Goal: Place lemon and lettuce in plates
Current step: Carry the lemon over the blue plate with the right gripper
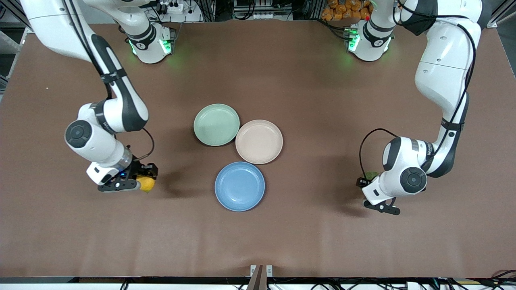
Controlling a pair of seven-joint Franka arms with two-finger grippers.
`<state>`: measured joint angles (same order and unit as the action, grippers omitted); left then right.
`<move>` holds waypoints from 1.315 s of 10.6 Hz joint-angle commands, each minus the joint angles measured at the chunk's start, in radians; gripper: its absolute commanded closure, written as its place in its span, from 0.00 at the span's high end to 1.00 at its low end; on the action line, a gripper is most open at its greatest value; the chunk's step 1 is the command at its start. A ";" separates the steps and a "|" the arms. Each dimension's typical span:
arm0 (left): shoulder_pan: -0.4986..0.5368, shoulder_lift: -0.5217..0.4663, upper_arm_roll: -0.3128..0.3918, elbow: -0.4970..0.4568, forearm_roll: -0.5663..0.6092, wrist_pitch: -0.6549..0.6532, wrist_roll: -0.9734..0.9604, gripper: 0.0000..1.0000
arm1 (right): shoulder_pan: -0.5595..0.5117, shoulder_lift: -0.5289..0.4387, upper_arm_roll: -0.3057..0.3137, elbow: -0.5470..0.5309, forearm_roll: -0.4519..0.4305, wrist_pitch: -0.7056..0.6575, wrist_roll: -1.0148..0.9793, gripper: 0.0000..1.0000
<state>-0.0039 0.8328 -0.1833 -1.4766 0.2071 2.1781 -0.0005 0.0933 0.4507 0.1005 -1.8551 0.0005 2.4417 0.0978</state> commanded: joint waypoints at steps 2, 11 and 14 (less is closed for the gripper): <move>0.005 -0.009 0.008 -0.014 0.021 0.006 0.005 0.00 | 0.052 0.068 0.082 0.120 0.012 -0.003 0.158 0.00; 0.005 -0.145 -0.065 -0.105 -0.008 0.009 -0.220 0.00 | 0.175 0.276 0.145 0.261 0.010 0.278 0.355 0.00; 0.001 -0.291 -0.071 -0.261 -0.083 0.011 -0.231 0.00 | 0.183 0.299 0.173 0.260 0.010 0.280 0.379 0.00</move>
<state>-0.0038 0.6591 -0.2552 -1.6084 0.1724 2.1799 -0.2153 0.2734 0.7186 0.2587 -1.6237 0.0024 2.7214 0.4614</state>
